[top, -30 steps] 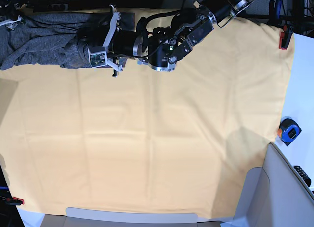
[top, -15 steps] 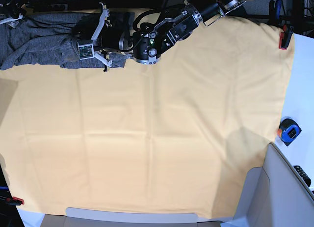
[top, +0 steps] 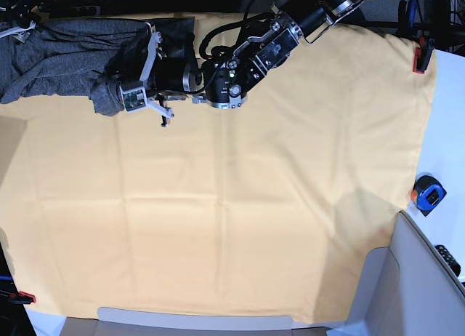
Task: Fold the T-shirt properly
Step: 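Fold the held shirt end over onto the bundle near the right gripper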
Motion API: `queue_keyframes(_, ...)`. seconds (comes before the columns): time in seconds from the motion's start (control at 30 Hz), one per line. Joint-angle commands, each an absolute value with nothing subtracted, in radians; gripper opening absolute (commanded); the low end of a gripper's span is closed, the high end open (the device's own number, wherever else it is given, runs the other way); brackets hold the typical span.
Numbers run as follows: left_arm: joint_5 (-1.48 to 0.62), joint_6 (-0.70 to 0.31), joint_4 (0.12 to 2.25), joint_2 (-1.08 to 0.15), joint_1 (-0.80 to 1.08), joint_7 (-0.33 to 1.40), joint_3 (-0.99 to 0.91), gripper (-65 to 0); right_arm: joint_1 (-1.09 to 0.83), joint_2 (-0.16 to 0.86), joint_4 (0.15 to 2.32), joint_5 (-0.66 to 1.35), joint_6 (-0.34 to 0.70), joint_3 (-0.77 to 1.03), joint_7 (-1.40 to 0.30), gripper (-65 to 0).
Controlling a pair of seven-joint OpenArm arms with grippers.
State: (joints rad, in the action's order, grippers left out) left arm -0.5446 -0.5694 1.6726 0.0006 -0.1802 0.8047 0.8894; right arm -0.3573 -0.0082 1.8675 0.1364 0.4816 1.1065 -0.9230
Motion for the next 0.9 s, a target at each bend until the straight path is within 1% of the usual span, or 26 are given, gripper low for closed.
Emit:
queue_keyframes(0.0, -0.568, -0.578, 1.713, 0.018, -0.194, 0.768, 0.866, -65.0, -0.363, -0.008, 1.883, 0.143, 0.479, 1.112, -0.906, -19.0)
queue_keyframes(0.1, -0.572, -0.578, 1.728, 0.018, -0.193, 0.777, 0.832, -65.0, -0.363, -0.012, 1.883, 0.143, 0.479, 1.112, -0.906, -19.0)
queue_keyframes(0.3, -0.572, -0.578, 1.705, 0.019, -0.165, 0.771, 0.877, -65.0, -0.36, -0.012, 1.883, 0.143, 0.479, 1.112, -0.906, -19.0)
queue_keyframes(0.5, -0.572, -0.578, 1.646, 0.041, -0.157, 0.765, 0.938, -65.0, -0.357, -0.012, 1.883, 0.143, 0.479, 1.11, -0.906, -19.0)
queue_keyframes(0.6, -0.572, -0.578, 1.627, 0.041, -0.159, 0.722, 0.969, -65.0, -0.357, -0.013, 1.883, 0.143, 0.479, 1.11, -0.906, -19.0)
queue_keyframes(0.87, -0.572, -0.576, 1.526, 0.061, -0.165, 0.697, 0.975, -65.0, -0.357, -0.013, 1.882, 0.143, 0.479, 1.11, -0.906, -19.0)
